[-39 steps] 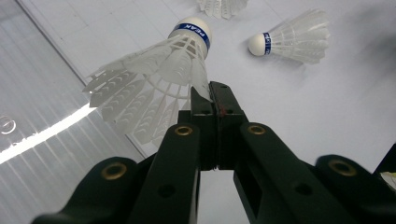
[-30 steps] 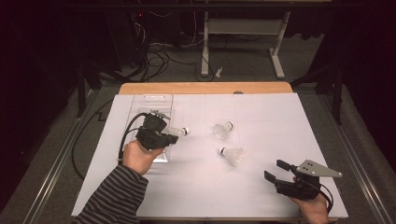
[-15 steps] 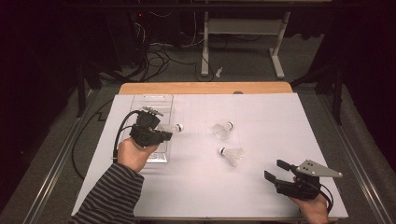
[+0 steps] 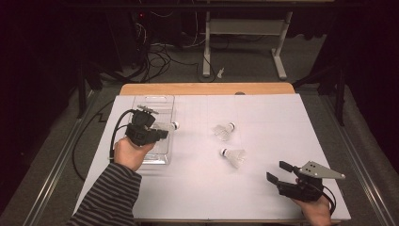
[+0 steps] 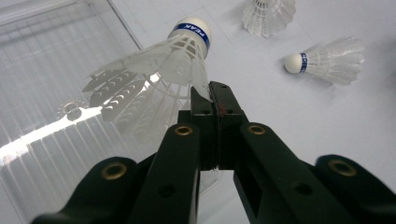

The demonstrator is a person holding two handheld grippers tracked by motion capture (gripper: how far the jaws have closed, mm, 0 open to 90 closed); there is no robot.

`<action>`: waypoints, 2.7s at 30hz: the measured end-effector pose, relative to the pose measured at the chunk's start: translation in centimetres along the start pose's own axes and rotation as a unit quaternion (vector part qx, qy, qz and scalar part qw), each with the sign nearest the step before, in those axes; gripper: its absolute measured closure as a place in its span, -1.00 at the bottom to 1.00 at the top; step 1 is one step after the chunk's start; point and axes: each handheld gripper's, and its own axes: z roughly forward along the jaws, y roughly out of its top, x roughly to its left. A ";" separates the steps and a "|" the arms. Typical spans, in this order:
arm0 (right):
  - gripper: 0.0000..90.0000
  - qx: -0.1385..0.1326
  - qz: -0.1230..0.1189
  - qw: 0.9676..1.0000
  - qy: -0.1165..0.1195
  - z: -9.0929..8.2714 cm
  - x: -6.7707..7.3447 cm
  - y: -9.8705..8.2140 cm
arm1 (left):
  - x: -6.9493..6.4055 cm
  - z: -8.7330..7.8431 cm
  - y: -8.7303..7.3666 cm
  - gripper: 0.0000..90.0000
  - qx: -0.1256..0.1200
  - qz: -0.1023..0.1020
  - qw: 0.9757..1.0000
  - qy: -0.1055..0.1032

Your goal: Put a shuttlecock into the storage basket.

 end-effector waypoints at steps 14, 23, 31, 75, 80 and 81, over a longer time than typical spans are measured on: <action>-0.30 -0.001 -0.002 1.000 -0.002 0.0 0.0 0.0 | 1.3 0.0 0.3 0.98 -0.003 -0.015 1.000 0.015; -0.30 0.000 -0.002 1.000 -0.002 0.0 0.0 0.0 | 2.3 0.3 0.8 0.99 0.003 -0.024 0.999 0.031; -0.30 0.000 -0.002 1.000 -0.002 0.0 0.0 0.0 | 2.6 0.9 1.5 0.98 0.013 -0.020 0.998 0.053; -0.30 0.002 -0.002 1.000 0.000 0.2 0.0 0.1 | 7.6 6.9 4.5 0.98 0.038 -0.113 0.990 0.070; -0.30 0.002 -0.003 1.000 0.000 0.2 0.1 0.1 | 7.7 7.3 4.6 0.98 0.039 -0.110 0.990 0.076; -0.30 0.002 -0.003 1.000 0.000 0.2 0.1 0.1 | 7.7 7.4 4.6 0.98 0.043 -0.106 0.990 0.082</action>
